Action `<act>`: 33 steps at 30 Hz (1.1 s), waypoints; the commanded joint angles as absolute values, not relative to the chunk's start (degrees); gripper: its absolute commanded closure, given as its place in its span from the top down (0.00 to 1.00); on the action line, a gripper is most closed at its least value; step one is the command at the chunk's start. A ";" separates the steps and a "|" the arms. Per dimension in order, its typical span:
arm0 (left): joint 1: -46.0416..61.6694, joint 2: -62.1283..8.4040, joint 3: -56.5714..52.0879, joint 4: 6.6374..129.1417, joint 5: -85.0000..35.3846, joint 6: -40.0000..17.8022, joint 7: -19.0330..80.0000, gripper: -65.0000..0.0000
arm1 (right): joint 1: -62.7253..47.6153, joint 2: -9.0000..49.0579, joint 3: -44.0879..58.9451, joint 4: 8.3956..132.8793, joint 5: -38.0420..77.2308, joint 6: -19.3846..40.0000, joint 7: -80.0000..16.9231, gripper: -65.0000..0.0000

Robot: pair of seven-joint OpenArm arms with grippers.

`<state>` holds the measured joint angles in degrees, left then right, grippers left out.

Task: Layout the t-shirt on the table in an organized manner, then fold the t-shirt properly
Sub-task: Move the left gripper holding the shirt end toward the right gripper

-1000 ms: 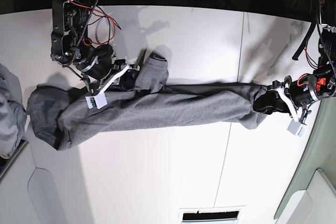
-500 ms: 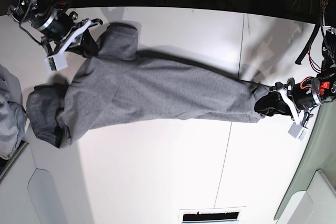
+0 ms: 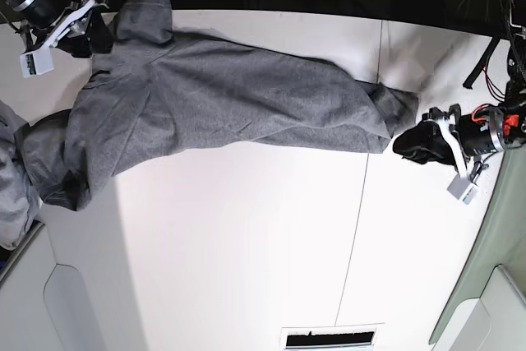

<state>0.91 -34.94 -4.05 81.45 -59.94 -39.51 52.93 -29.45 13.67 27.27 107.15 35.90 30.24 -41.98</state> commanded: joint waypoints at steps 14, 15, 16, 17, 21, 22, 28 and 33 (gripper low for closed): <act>5.72 -34.24 -4.51 82.37 -40.05 -40.00 33.80 0.49 | -26.79 14.26 27.64 108.16 37.10 30.39 -40.75 0.39; 5.72 -34.24 -4.49 82.48 -37.76 -40.00 31.70 0.49 | -26.65 14.26 27.64 108.14 37.08 30.39 -40.77 0.39; 5.72 -34.13 -4.40 82.78 -35.99 -40.00 30.65 0.49 | -26.63 14.26 27.64 108.16 37.08 30.37 -40.73 0.39; 5.72 -34.06 -4.36 83.29 -34.28 -40.00 30.33 0.49 | -26.46 14.26 27.64 108.14 37.06 30.35 -40.75 0.39; 5.72 -34.00 -0.80 85.84 -25.17 -40.00 24.51 0.49 | -25.52 14.26 27.64 108.09 37.06 30.22 -40.56 0.39; 5.72 -34.00 0.89 86.30 -21.54 -40.00 21.23 0.49 | -25.19 14.26 27.64 108.09 37.06 30.22 -40.53 0.39; 5.54 -34.00 11.14 87.44 -7.27 -40.00 10.00 0.49 | -23.14 14.13 27.64 107.98 37.21 30.20 -40.49 0.39; 5.21 -34.04 12.47 87.44 -3.73 -40.00 9.85 0.46 | -20.36 14.13 26.94 107.83 37.93 30.22 -40.32 0.39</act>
